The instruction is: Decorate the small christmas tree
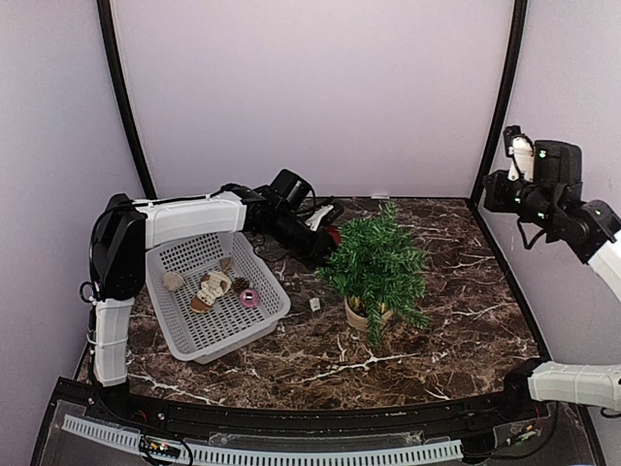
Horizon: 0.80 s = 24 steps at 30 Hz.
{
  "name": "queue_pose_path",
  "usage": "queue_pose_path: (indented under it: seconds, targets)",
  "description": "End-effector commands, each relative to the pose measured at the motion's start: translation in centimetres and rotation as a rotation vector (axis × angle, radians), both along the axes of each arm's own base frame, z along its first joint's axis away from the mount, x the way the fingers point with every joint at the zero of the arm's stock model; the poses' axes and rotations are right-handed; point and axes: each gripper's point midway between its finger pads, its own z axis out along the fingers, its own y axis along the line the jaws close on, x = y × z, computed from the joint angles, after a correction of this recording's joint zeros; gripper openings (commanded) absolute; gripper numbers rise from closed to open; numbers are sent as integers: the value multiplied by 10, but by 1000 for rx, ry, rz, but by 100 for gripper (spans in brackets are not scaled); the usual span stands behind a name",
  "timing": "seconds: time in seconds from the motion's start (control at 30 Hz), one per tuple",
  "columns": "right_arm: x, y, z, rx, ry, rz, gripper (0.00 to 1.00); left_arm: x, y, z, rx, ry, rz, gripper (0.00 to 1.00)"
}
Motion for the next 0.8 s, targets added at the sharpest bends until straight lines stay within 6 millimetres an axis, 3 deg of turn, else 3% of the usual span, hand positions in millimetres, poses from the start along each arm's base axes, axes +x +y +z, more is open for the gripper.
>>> queue_pose_path:
  seconds: [0.0, 0.33, 0.77]
  targets:
    - [-33, 13, -1, 107, 69, 97, 0, -2, 5, -4, 10, 26, 7, 26]
    - [-111, 22, 20, 215, 56, 303, 0, -4, 7, 20, -16, 5, 13, 38]
    - [-171, 26, 53, 251, -2, 467, 0, -17, 4, 53, -83, -3, -17, 46]
